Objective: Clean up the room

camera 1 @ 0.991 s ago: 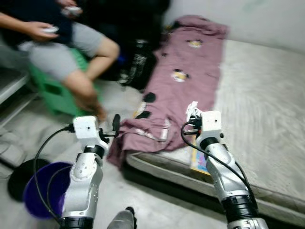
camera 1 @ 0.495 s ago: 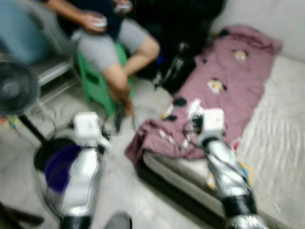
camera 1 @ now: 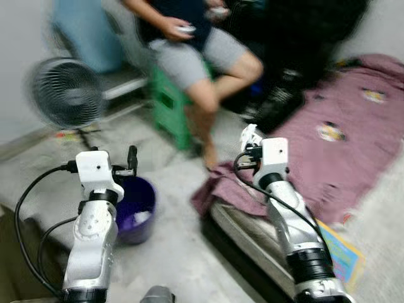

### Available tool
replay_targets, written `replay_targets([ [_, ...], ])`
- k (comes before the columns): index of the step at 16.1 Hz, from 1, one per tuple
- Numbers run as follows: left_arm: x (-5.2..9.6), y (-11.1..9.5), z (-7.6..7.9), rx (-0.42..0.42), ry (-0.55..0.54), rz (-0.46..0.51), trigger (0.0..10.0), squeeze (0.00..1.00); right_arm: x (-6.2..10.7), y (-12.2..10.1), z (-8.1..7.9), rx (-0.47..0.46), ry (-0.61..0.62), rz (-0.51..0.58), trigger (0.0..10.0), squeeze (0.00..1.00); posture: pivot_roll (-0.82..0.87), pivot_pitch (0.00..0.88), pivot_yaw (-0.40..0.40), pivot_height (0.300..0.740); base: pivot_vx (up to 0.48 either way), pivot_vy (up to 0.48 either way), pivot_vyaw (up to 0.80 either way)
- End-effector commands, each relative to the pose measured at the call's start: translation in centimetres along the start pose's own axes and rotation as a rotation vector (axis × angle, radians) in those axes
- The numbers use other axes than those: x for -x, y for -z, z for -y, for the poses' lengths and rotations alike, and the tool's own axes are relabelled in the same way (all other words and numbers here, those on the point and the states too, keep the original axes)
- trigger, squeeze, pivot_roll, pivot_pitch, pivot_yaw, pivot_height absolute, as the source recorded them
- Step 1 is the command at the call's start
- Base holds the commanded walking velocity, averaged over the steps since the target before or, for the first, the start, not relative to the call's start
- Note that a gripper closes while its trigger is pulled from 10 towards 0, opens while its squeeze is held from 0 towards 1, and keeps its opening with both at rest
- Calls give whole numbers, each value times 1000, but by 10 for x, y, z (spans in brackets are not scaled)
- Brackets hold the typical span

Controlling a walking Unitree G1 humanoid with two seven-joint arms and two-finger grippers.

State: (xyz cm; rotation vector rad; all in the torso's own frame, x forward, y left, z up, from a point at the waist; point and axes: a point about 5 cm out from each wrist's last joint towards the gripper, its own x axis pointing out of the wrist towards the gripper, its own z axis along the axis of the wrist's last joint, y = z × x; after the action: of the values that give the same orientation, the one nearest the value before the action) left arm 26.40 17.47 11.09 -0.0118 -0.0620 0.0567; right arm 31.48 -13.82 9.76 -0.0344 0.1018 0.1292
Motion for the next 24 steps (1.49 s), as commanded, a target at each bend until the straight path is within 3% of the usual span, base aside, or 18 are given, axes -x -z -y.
replay_targets([
  [1, 3, -2, 2, -21, 5, 11, 10000, 0, 1, -4, 3, -14, 4, 21, 10000, 0, 97, 0, -25, 740, 0, 0, 794],
  [6, -7, -4, 13, -11, 66, 26, 10000, 0, -2, -8, -2, -28, -7, 42, 10000, 0, 95, 0, -11, 740, 0, 0, 791],
  [10, 2, 1, 16, -23, 85, 9, 10000, 0, 6, 0, 0, 2, -10, 34, 10000, 0, 91, 0, -14, 740, 0, 0, 775],
  [15, 4, 7, 24, 5, 138, -29, 10000, 0, 13, 10, -6, 6, -28, 2, 10000, 0, 82, 0, -2, 740, 0, 0, 81],
  [20, 3, 2, 30, 28, 168, -7, 10000, 0, 15, 9, -12, 10, -52, 8, 10000, 0, 83, 0, -3, 740, 230, 0, 0],
  [24, 1, 2, 34, 43, 190, -10, 10000, 0, 14, 9, -14, 16, -54, 8, 10000, 0, 85, 0, 5, 740, 370, 0, 709],
])
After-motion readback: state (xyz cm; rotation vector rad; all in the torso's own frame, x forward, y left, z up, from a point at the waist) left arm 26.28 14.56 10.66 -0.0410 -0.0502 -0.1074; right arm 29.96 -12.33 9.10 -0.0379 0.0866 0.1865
